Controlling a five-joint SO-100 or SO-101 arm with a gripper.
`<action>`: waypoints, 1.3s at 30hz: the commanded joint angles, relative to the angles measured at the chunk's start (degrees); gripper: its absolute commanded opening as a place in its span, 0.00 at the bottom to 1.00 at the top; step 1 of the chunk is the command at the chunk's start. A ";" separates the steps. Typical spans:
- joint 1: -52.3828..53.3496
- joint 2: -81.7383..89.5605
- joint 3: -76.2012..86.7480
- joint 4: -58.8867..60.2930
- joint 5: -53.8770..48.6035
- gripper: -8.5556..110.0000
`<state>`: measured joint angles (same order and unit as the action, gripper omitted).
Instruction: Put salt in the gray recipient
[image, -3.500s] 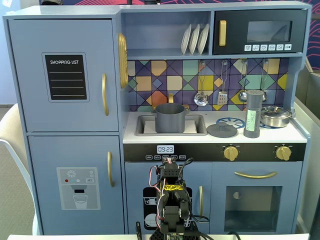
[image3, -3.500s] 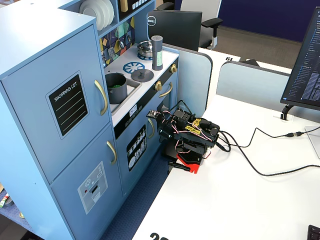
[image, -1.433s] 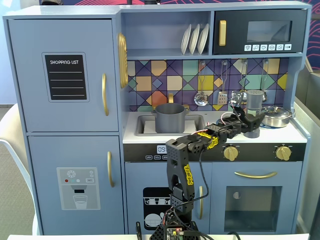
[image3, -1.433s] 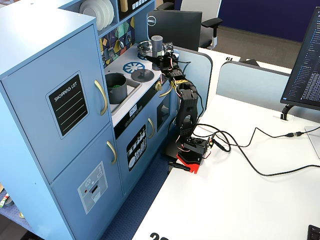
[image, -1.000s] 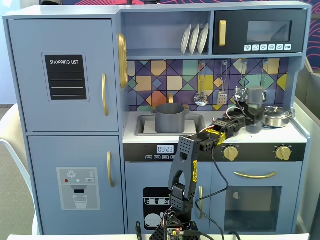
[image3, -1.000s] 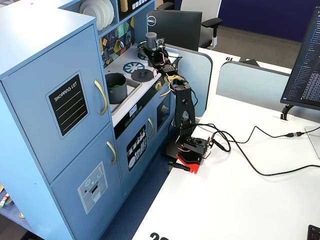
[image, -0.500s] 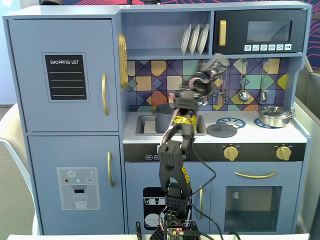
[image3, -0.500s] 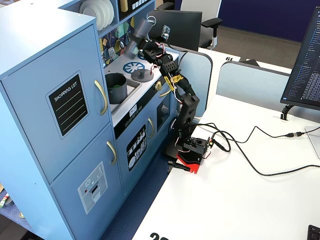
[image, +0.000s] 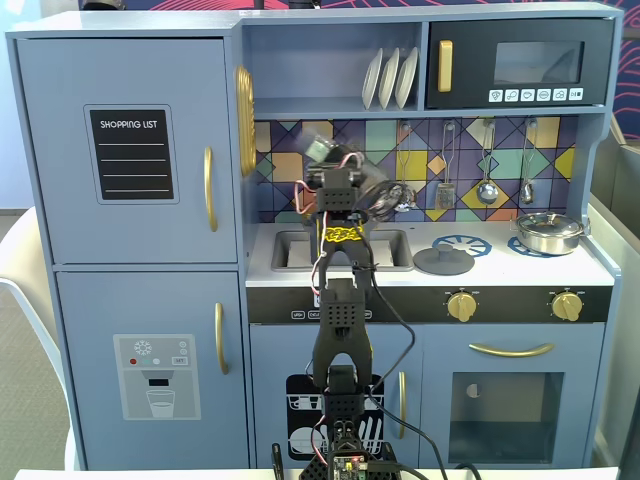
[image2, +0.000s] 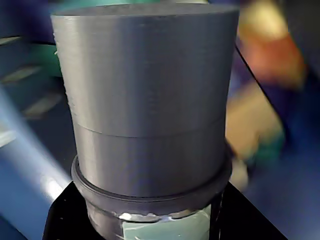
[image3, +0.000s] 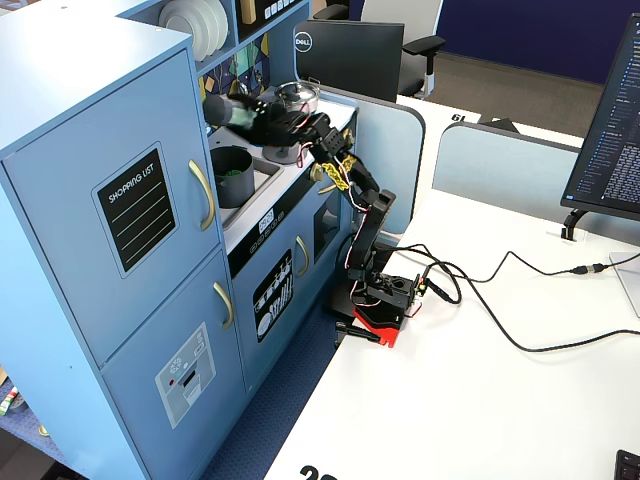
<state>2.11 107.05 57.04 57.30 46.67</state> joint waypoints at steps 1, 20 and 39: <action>-4.75 -0.53 -3.43 -3.43 6.94 0.07; -4.83 -13.45 -16.79 6.06 14.41 0.07; -8.09 1.85 14.85 -33.31 -0.35 0.07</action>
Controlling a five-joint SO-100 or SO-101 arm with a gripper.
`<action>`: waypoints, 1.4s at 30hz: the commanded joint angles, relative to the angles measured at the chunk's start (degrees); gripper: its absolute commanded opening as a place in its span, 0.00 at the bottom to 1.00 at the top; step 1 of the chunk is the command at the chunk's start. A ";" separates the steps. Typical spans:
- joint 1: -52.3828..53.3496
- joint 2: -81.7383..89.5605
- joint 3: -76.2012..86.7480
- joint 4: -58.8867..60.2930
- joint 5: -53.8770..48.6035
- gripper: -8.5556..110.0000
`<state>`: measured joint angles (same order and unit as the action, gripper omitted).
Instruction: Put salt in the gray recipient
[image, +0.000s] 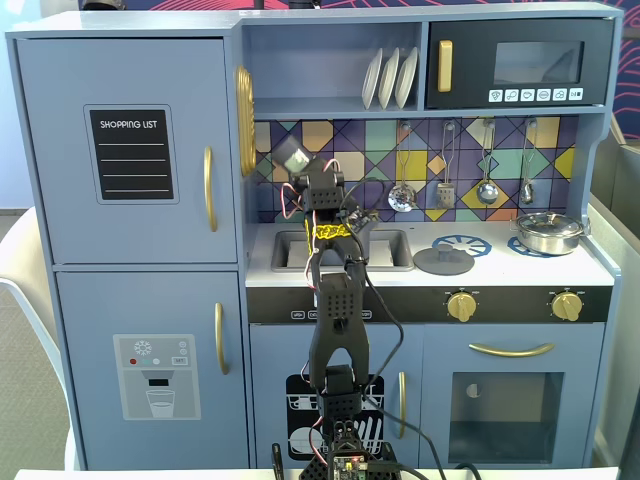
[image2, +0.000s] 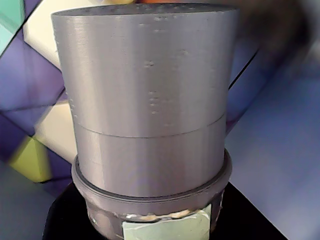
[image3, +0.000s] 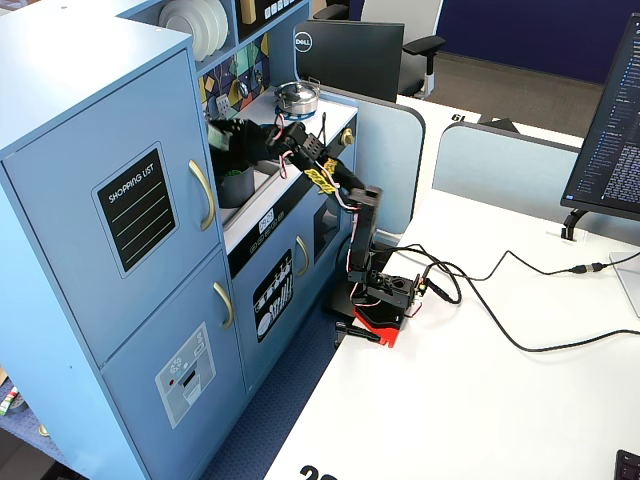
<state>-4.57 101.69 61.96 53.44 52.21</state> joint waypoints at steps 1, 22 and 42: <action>-1.14 5.54 5.89 -23.12 -3.96 0.07; 12.39 5.10 -6.77 -15.03 -47.55 0.07; 56.69 1.23 14.94 -43.86 -136.67 0.07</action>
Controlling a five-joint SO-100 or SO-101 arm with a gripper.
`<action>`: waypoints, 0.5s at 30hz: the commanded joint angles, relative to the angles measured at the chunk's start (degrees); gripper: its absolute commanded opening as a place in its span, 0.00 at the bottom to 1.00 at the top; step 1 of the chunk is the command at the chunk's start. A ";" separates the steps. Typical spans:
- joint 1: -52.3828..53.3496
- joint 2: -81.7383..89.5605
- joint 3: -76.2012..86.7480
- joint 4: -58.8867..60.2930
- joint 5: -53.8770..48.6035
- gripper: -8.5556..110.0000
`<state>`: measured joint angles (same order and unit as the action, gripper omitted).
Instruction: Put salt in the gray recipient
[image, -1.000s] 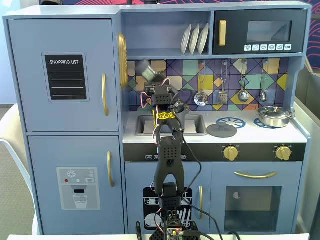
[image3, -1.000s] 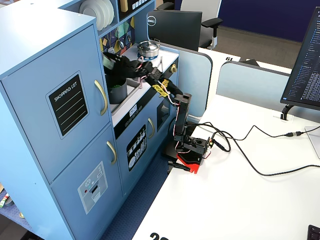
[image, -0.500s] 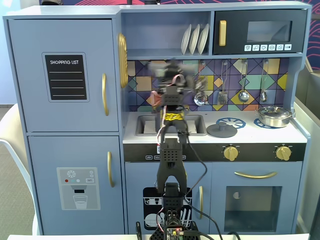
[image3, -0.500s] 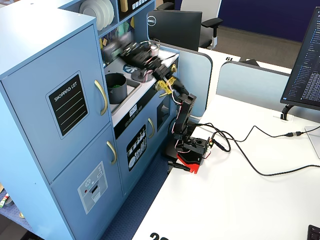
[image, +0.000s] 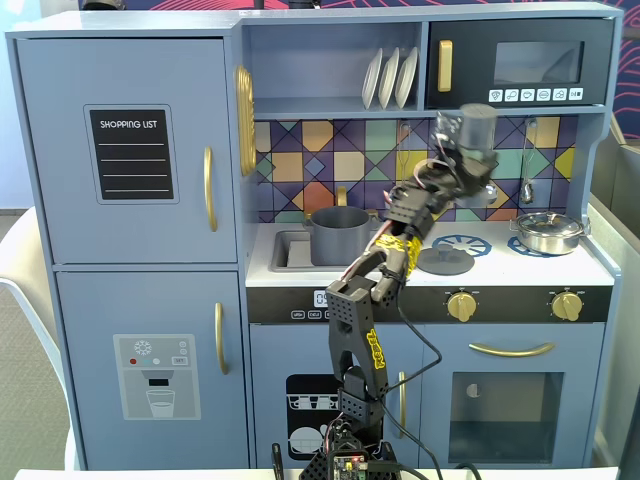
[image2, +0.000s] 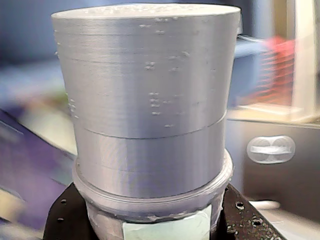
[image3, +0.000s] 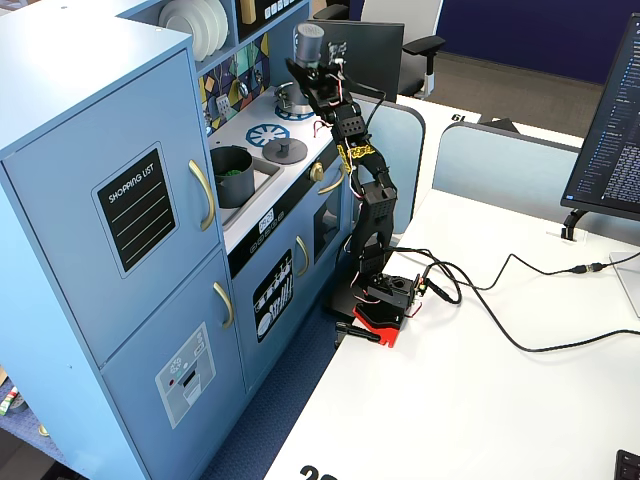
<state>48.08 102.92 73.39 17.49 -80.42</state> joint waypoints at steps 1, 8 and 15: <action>4.39 -0.18 5.19 -9.14 -4.57 0.07; 5.01 -0.70 15.73 -17.23 -6.24 0.07; 4.92 -1.76 21.09 -21.97 -5.89 0.07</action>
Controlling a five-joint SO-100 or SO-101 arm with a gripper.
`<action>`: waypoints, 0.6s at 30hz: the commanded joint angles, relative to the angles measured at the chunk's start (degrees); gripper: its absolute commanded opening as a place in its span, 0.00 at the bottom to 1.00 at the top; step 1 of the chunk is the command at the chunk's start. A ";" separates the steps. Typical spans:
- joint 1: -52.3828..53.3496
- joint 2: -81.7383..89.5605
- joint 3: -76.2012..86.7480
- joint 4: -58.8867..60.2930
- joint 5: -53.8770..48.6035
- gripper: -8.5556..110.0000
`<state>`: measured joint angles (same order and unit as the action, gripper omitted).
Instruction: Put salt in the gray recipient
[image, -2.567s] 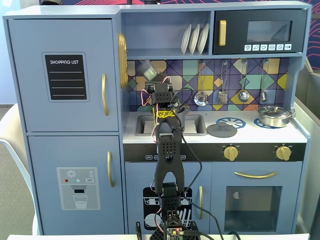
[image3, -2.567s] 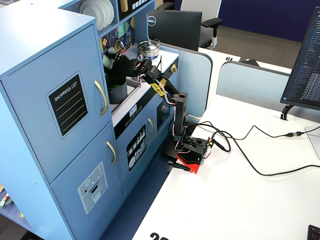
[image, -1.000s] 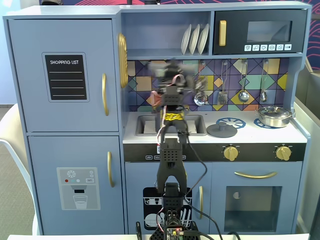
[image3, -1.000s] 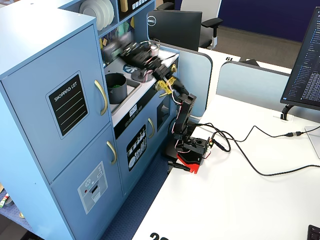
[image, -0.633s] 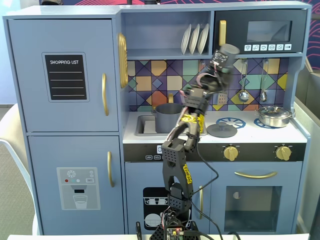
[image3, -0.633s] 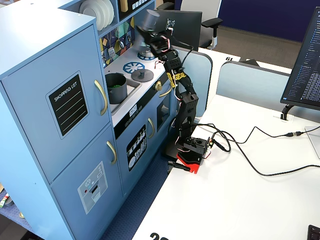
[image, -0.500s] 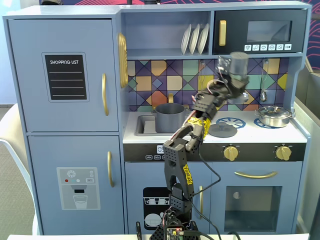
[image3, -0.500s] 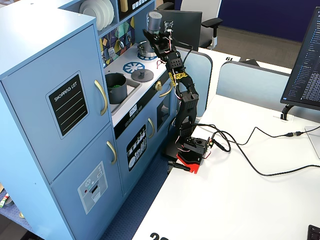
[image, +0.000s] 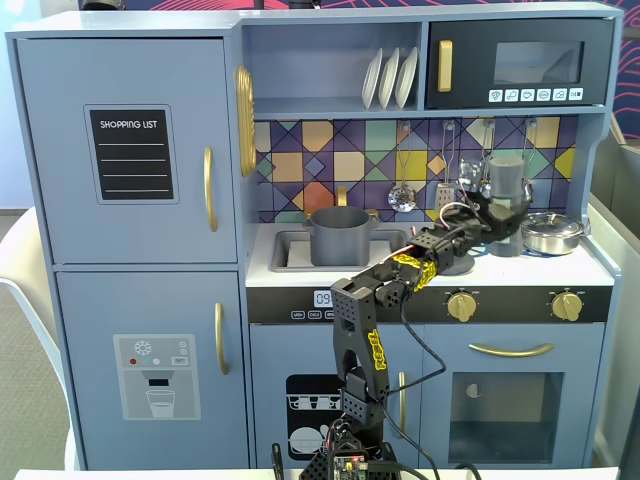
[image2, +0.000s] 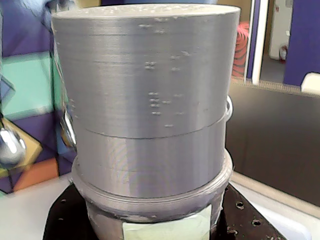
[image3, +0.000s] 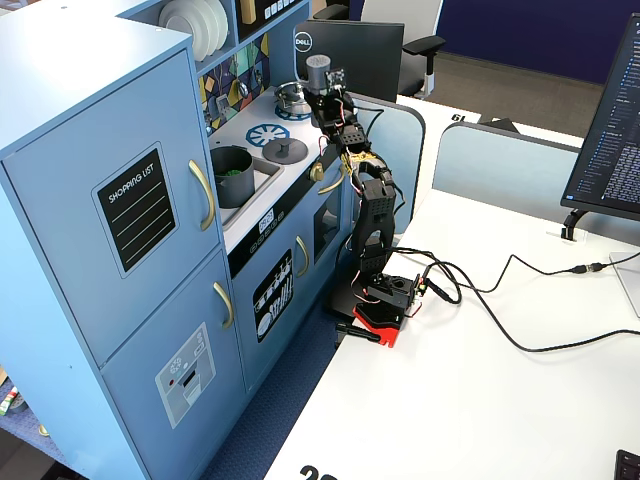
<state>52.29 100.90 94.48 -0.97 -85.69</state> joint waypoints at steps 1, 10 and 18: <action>0.62 0.00 0.26 -3.87 -0.53 0.07; -0.70 -3.08 2.72 -8.96 0.53 0.07; -1.93 -6.15 2.64 -12.39 2.11 0.07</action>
<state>51.42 94.48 98.17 -10.37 -85.69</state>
